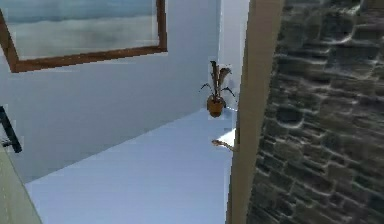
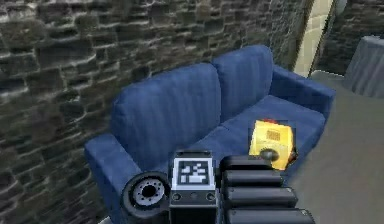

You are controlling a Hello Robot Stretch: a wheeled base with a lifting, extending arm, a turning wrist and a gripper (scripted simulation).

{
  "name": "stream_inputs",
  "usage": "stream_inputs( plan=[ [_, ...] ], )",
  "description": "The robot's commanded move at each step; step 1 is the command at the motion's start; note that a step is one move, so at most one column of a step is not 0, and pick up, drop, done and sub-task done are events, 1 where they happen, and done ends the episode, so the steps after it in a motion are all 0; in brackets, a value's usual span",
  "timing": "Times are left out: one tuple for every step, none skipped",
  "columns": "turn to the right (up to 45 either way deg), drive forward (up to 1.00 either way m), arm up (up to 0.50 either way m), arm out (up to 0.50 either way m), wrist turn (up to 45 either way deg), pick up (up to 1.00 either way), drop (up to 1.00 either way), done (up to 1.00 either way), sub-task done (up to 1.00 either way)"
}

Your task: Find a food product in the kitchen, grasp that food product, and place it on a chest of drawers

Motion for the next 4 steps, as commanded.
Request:
stream_inputs(
  plan=[
    [0.0,0.2,0.0,0.0,0.0,0.0,0.0,0.0,0.0],
    [-39.0,0.0,0.0,0.0,0.0,0.0,0.0,0.0,0.0],
    [0.0,1.0,0.0,0.0,0.0,0.0,0.0,0.0,0.0],
    [-24.0,0.0,0.0,0.0,0.0,0.0,0.0,0.0,0.0]
  ],
)
